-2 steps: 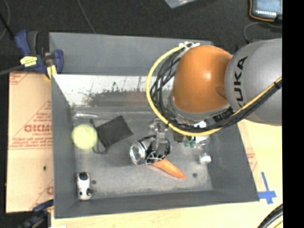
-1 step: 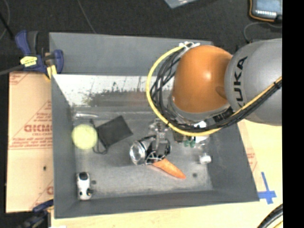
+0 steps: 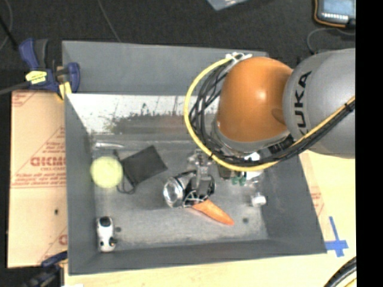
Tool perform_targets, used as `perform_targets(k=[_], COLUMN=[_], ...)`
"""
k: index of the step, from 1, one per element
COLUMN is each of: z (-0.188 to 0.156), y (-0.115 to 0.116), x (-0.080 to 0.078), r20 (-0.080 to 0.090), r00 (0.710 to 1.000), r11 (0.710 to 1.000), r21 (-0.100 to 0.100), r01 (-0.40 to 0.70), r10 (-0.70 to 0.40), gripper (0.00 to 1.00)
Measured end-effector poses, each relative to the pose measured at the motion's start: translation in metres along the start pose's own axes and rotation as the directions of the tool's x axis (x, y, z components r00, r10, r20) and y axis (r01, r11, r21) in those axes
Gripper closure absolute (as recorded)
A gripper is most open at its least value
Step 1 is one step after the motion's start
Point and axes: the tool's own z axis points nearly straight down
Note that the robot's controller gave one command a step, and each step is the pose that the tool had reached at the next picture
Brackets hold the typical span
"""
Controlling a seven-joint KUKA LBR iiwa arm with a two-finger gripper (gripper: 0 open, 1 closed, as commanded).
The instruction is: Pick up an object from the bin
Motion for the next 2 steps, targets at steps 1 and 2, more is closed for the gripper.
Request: perform_targets(k=[1,2], z=[0.0,0.0], y=[0.0,0.0001], x=[0.0,0.0], r20=[0.0,0.0], r00=[1.0,1.0], r11=[1.0,1.0], r21=[0.0,0.0], r01=[-0.001,-0.002], r10=[0.001,0.002], gripper=[1.0,1.0])
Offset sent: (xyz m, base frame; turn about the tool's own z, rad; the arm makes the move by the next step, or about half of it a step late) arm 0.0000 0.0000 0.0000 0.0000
